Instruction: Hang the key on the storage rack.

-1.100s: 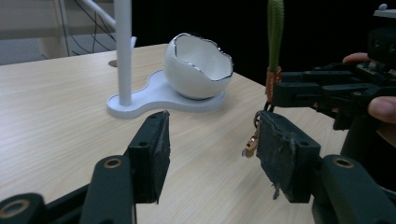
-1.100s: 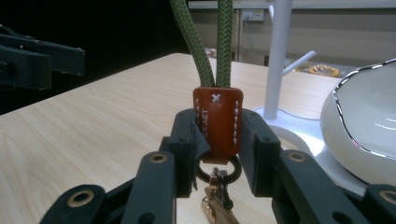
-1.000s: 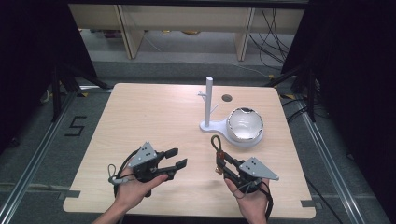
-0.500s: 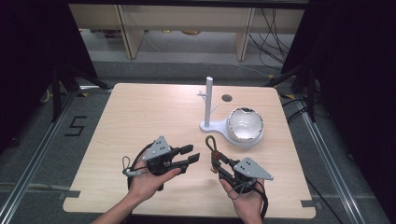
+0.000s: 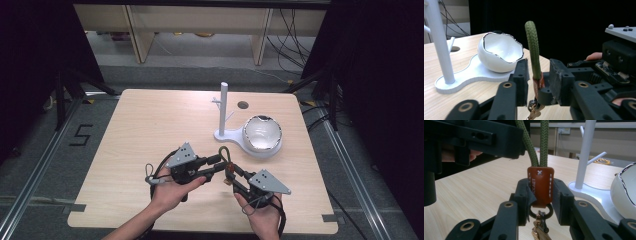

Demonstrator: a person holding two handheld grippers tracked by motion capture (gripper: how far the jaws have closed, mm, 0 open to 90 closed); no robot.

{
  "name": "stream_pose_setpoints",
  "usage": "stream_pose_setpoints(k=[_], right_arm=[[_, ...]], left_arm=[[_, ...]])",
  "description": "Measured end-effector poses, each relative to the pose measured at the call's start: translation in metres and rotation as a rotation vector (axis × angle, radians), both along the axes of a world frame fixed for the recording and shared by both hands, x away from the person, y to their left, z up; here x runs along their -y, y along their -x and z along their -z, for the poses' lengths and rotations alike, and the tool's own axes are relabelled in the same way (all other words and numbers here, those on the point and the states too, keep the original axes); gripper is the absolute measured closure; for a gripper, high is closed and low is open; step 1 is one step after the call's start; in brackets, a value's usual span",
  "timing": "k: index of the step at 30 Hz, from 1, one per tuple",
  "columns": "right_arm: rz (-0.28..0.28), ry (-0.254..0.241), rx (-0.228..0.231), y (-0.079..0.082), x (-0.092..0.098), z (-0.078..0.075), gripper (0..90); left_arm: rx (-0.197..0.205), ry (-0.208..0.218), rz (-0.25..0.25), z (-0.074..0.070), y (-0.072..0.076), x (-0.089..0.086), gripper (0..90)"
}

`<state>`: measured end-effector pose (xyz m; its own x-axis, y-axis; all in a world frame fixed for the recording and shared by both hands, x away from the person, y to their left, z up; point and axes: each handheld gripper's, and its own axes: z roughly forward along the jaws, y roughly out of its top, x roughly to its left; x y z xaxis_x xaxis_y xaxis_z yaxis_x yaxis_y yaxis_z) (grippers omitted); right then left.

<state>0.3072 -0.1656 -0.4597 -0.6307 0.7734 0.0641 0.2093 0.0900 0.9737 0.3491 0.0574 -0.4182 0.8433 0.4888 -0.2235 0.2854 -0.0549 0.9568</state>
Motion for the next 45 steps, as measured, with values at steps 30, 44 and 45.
stream_pose_setpoints(k=[30, 44, 45], right_arm=[[0.016, 0.040, 0.009, 0.003, 0.000, -0.001, 58.6], [0.045, 0.081, -0.020, 0.005, 0.014, 0.006, 55.5], [0.045, 0.081, -0.040, 0.007, 0.015, 0.007, 55.5]], left_arm=[[0.087, -0.088, -0.065, -0.009, -0.002, -0.008, 83.3], [0.127, -0.130, -0.185, -0.014, -0.009, -0.042, 83.3], [0.127, -0.130, -0.185, -0.014, -0.009, -0.042, 83.3]])
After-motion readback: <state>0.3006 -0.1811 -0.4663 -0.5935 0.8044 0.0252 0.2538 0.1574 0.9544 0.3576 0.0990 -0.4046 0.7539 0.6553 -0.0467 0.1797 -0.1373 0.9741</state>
